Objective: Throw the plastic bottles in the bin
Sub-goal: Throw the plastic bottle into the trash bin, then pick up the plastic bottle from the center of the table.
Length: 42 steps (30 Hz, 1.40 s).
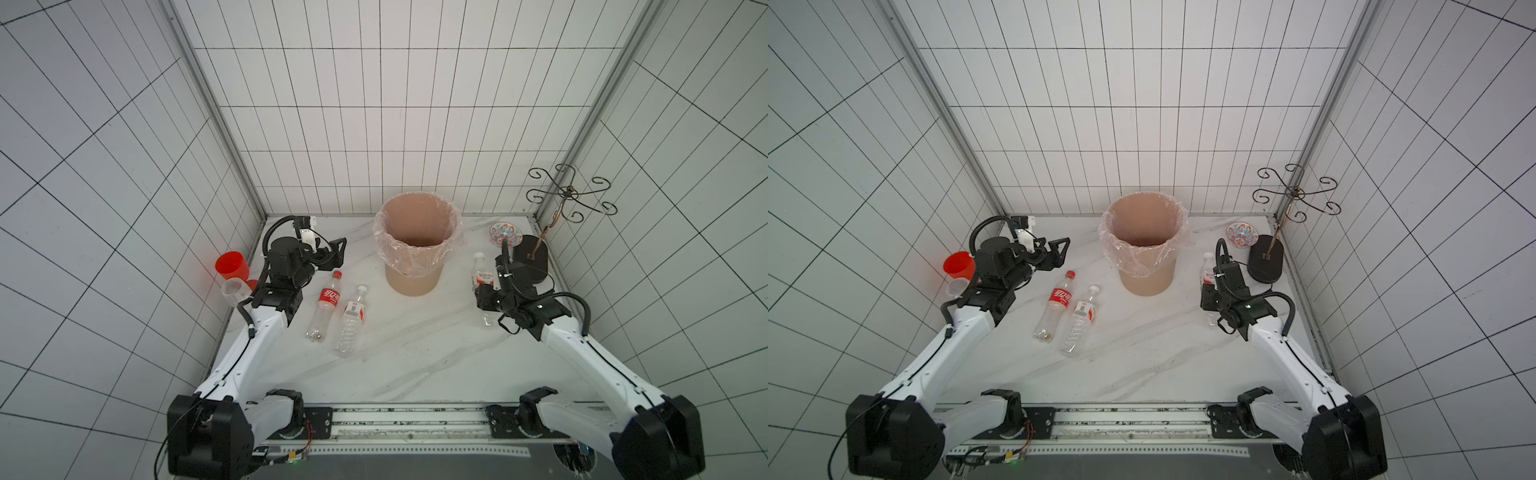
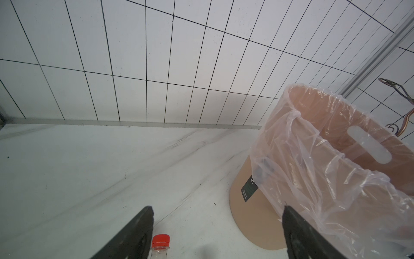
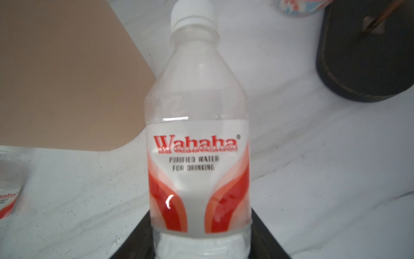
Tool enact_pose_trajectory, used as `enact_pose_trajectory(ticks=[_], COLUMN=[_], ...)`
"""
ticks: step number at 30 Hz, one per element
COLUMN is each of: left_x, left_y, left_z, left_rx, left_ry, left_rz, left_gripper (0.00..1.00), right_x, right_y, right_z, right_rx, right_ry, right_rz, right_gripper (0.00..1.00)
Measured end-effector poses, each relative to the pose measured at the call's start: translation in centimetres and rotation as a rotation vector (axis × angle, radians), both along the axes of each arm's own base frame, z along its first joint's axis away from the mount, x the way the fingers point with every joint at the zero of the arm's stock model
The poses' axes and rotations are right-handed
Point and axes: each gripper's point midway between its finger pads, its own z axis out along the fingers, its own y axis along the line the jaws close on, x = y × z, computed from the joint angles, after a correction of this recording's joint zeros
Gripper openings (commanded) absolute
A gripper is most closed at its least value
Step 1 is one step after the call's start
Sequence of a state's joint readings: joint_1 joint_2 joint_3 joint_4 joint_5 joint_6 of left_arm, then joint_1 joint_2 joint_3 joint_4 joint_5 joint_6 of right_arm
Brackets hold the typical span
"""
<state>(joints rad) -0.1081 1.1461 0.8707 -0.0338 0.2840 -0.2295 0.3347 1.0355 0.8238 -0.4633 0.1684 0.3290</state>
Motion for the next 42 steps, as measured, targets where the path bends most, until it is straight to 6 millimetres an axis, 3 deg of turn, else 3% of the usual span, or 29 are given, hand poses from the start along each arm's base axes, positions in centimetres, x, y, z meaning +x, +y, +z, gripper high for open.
enact_pose_trajectory(ticks=[2,9,13,16,18,20,23,26,28,29,32,37,40,42], left_x=[0.0,0.0,0.0,0.0,0.0,0.0,0.0,0.0,0.0,0.0,0.0,0.1,0.1,0.1], left_y=[0.0,0.0,0.0,0.0,0.0,0.0,0.0,0.0,0.0,0.0,0.2,0.3,0.3,0.2], left_z=[0.0,0.0,0.0,0.0,0.0,0.0,0.0,0.0,0.0,0.0,0.0,-0.1,-0.1,-0.3], left_rx=[-0.002,-0.004,-0.005,-0.006,-0.006,-0.007,-0.007,-0.006,-0.006,-0.007,-0.008,-0.011,-0.011,-0.006], left_ry=[0.000,0.001,0.002,0.002,0.002,0.002,0.002,0.002,0.002,0.002,0.002,0.006,0.008,0.014], left_rz=[-0.002,-0.003,-0.003,-0.003,-0.002,-0.002,-0.002,-0.002,-0.002,-0.001,0.002,0.004,0.004,0.009], left_gripper=[0.88,0.88,0.88,0.88,0.88,0.88,0.88,0.88,0.88,0.88,0.88,0.88,0.88,0.88], right_x=[0.3,0.7,1.8,4.8,7.4,10.2,14.5,17.0,17.0,16.8,14.0,5.5,1.9,1.4], right_y=[-0.4,-0.3,1.5,4.2,6.5,9.0,12.9,15.1,15.2,14.9,13.2,7.7,4.9,3.3], right_z=[4.0,21.1,27.6,31.4,32.0,30.5,25.4,20.0,18.3,18.6,22.7,31.5,32.6,31.4], right_rx=[-0.006,0.058,0.102,0.152,0.191,0.224,0.253,0.251,0.242,0.240,0.235,0.220,0.204,0.182], right_ry=[-0.093,-0.516,-0.668,-0.741,-0.752,-0.714,-0.583,-0.447,-0.392,-0.393,-0.484,-0.738,-0.804,-0.796], right_rz=[-0.007,0.028,0.105,0.188,0.259,0.319,0.405,0.443,0.440,0.436,0.416,0.332,0.276,0.224], right_gripper=[0.58,0.60,0.60,0.59,0.60,0.71,0.89,0.90,0.91,0.91,0.91,0.90,0.90,0.90])
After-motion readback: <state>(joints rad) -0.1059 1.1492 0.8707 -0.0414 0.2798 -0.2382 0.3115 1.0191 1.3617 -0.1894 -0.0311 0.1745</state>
